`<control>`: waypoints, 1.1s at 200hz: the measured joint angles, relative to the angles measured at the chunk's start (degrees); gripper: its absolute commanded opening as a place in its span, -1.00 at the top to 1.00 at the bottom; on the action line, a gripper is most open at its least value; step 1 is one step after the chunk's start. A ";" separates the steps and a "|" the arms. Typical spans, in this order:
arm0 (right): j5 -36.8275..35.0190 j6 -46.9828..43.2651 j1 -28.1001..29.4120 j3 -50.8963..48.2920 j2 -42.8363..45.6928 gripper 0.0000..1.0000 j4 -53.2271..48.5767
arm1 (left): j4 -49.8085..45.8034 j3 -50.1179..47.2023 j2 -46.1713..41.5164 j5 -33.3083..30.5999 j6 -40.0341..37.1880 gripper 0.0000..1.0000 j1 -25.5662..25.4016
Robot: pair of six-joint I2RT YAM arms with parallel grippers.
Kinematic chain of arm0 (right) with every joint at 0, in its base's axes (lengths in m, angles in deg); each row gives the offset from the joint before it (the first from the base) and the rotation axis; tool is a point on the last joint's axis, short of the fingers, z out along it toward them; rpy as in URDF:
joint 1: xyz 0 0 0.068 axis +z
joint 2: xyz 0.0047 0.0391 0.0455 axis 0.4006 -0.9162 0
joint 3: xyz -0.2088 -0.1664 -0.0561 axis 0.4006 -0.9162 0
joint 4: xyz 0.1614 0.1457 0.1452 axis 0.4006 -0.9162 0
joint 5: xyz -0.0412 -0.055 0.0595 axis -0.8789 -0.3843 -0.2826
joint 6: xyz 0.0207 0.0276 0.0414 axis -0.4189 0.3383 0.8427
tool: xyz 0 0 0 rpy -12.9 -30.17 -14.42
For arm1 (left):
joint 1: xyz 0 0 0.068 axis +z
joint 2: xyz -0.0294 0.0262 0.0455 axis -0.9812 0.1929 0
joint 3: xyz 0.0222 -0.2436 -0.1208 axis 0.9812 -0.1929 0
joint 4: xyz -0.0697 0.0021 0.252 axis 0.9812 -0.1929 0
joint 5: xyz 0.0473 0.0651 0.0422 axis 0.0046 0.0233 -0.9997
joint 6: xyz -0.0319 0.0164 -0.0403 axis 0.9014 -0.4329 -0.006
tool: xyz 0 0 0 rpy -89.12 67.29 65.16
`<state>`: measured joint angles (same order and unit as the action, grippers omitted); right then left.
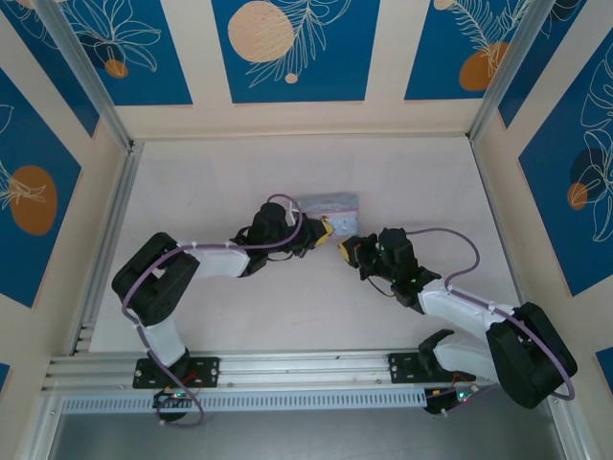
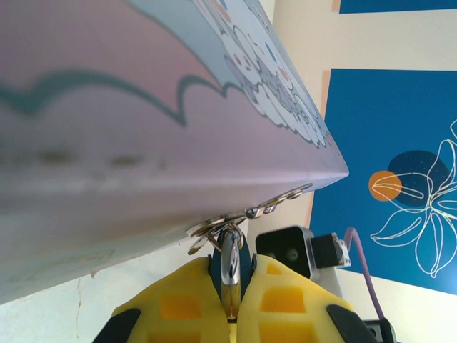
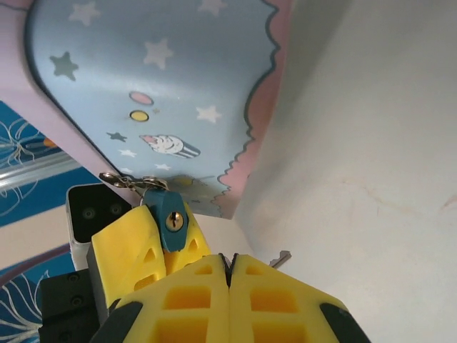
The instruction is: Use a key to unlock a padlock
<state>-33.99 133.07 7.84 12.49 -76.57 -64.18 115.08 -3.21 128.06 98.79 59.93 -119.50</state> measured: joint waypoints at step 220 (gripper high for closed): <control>-12.94 5.42 4.57 6.91 -2.29 1.00 -9.11 | -0.04 -1.01 -0.57 -1.11 0.83 1.00 0.00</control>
<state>-46.93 138.49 12.41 19.40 -78.87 -73.30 115.04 -4.22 127.49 97.68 60.76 -119.50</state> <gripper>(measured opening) 0.060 0.058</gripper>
